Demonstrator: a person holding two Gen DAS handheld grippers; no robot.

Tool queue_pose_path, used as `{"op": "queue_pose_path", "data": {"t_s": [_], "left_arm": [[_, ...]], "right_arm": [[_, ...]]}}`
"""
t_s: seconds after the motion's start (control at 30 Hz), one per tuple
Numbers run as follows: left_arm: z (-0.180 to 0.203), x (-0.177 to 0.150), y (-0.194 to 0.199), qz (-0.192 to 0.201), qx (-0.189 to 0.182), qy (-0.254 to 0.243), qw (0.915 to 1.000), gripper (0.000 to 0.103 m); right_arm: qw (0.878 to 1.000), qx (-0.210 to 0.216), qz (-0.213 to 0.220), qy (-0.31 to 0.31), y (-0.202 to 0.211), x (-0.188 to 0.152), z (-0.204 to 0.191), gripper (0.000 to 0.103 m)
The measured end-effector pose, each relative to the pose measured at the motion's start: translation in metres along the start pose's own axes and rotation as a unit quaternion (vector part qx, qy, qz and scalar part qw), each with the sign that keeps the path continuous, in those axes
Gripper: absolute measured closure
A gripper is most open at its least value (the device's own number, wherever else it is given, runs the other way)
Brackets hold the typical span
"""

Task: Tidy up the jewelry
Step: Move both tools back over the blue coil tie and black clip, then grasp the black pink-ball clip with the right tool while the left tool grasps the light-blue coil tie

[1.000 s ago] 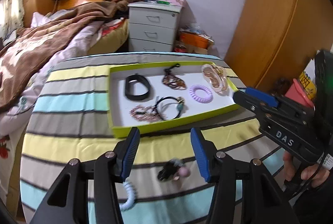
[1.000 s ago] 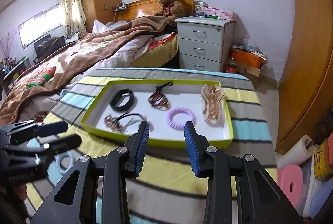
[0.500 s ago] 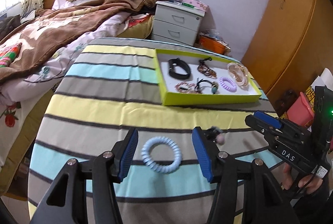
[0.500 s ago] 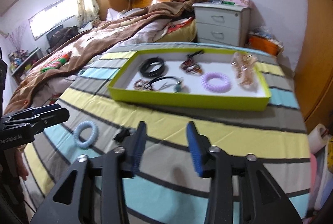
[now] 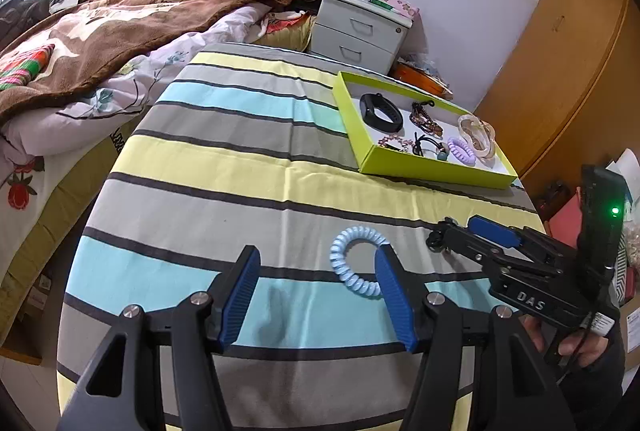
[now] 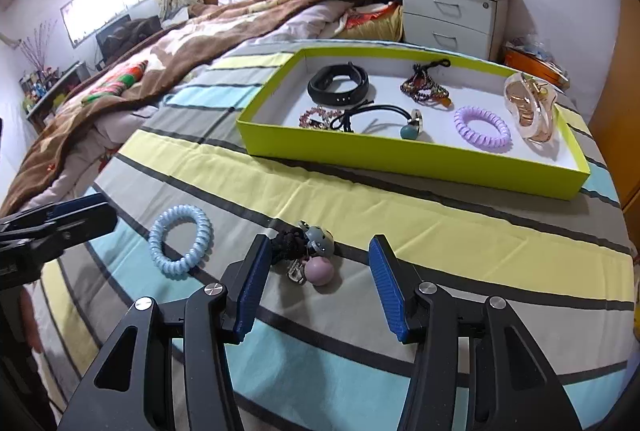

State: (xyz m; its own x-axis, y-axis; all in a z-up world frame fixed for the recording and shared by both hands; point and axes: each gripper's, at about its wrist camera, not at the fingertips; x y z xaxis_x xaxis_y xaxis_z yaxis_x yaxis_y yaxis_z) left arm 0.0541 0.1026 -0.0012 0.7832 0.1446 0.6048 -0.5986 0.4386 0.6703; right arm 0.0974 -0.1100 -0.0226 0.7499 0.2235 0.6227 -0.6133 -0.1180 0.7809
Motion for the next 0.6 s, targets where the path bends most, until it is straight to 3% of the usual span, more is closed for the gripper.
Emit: {"op": "queue_pose_path", "data": {"t_s": [0.43, 0.53, 0.6], "left_arm": [[-0.012, -0.004, -0.005, -0.014, -0.003, 0.013, 0.9998, 0.041], [-0.012, -0.004, -0.007, -0.016, -0.004, 0.013, 0.9998, 0.041], [-0.011, -0.004, -0.008, -0.018, -0.003, 0.012, 0.9998, 0.041]], "right_arm": [[1.0, -0.012, -0.002, 0.018, -0.004, 0.003, -0.015, 0.052], [1.0, -0.016, -0.003, 0.022, -0.004, 0.003, -0.017, 0.062], [0.999, -0.018, -0.002, 0.028, -0.004, 0.002, -0.019, 0.063]]}}
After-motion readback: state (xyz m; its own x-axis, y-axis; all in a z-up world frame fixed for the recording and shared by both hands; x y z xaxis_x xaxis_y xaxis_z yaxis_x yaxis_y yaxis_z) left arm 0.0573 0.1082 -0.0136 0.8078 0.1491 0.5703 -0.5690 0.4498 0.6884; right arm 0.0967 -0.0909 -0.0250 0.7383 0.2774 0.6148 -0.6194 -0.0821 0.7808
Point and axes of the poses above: each gripper's, at about its wrist camera, not at the fingertips, and y roughly against the way its jaws point, z to its right, x to its top, and after that the axes turned 12 degrees about -x, right-handed
